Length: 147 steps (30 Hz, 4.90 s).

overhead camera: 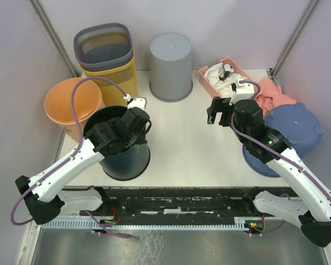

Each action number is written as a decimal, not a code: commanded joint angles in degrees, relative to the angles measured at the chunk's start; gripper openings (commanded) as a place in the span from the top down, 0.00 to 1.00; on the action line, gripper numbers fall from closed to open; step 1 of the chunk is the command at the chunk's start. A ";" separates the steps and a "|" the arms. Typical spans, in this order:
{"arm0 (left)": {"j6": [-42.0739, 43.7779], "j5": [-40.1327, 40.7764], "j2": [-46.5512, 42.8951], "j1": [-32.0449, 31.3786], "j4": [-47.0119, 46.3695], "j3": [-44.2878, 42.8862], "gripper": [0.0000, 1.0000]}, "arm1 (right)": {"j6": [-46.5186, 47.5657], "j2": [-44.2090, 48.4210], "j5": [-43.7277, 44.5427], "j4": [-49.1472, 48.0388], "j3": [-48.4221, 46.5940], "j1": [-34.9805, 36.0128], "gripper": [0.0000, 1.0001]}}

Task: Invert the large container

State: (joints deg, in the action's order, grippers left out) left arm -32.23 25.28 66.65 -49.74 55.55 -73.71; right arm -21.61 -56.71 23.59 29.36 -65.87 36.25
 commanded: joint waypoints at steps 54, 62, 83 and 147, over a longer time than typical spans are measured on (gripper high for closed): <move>-16.02 -31.57 -26.73 20.90 -46.37 38.11 0.97 | -15.26 -15.25 -70.81 -5.37 3.54 -23.51 0.06; -16.37 -32.47 -25.62 20.93 -47.56 39.82 0.97 | -20.75 -16.86 -73.65 -14.90 7.67 -23.51 0.13; -14.65 -33.25 -20.01 20.87 -49.77 43.48 0.94 | -24.96 -15.16 -75.99 -18.61 8.06 -23.57 0.96; 4.23 -15.27 -7.64 20.98 -19.03 4.38 0.01 | 22.15 -20.86 14.50 33.85 -18.08 20.16 0.97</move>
State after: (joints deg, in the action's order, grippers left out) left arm -34.44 5.04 55.09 -28.73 33.98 -59.27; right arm 3.27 -77.84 29.58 60.42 -85.58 57.01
